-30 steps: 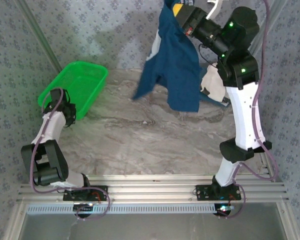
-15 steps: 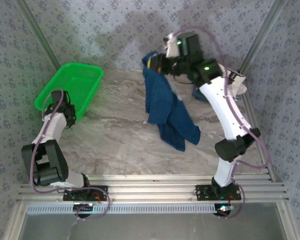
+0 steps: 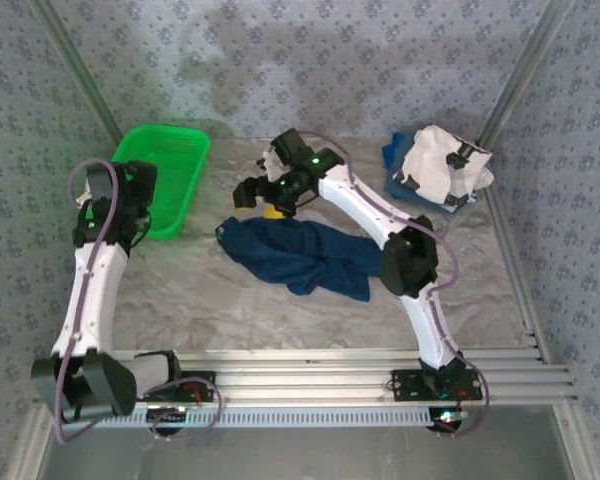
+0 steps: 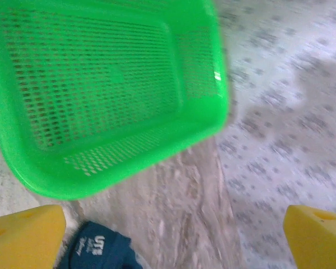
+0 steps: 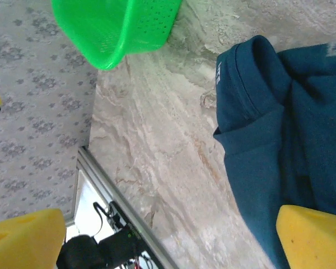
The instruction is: Fold and stack the t-shirts
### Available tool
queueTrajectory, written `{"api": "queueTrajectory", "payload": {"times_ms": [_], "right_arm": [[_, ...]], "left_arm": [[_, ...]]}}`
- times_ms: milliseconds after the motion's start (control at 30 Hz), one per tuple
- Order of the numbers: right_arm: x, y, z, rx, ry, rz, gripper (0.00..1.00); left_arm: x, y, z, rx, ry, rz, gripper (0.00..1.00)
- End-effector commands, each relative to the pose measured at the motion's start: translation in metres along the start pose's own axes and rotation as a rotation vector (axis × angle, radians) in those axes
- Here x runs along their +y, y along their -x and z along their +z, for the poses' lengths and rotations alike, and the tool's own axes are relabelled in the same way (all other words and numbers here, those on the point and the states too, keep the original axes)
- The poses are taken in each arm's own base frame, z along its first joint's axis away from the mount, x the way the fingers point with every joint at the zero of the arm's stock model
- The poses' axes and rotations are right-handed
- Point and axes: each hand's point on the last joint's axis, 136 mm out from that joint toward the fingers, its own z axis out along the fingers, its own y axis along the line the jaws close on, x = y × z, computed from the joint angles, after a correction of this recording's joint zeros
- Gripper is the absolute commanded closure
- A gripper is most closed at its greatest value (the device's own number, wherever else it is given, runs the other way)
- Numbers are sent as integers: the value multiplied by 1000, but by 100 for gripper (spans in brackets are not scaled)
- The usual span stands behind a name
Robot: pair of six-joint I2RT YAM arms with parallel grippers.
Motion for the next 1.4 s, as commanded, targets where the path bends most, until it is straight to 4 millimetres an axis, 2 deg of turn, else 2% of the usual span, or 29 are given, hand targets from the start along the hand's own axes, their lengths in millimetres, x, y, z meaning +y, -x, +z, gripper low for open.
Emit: {"api": "queueTrajectory", "payload": {"times_ms": [0, 33, 100, 200, 233, 300, 400, 500, 600, 700, 767, 933, 1067, 1367], "right_arm": [[8, -13, -104, -100, -30, -22, 0], [-7, -18, -121, -129, -77, 3, 0], [-62, -44, -155, -139, -246, 83, 0], [-150, -93, -189, -104, -446, 253, 0], [-171, -104, -195, -115, -454, 314, 0], [-209, -123, -197, -179, -423, 461, 1], [-247, -143, -188, -204, -401, 576, 2], [-264, -146, -178, -188, -407, 576, 2], [-269, -144, -172, -184, -397, 572, 2], [-275, -145, -165, -171, -378, 577, 2], [-277, -146, -163, -166, -369, 575, 3], [-278, -147, -160, -160, -339, 566, 3], [-282, -147, -157, -158, -319, 567, 3], [-288, -145, -159, -160, -314, 561, 3]], "left_arm": [[6, -42, -31, 130, 23, 189, 0], [6, -60, -36, 178, 18, 238, 0], [9, -108, -38, 316, -3, 339, 0], [19, -183, -33, 559, -12, 472, 2], [19, -206, -32, 626, -21, 526, 3], [18, -258, -33, 785, -17, 694, 5], [28, -318, -32, 968, 58, 882, 9], [40, -360, -24, 1071, 117, 879, 16], [51, -383, -17, 1106, 155, 800, 17], [64, -395, -7, 1113, 217, 705, 18], [66, -400, -2, 1096, 221, 647, 19], [78, -390, -6, 1046, 266, 563, 19], [86, -393, -1, 1026, 286, 483, 19], [69, -394, 33, 893, 296, 442, 18]]}}
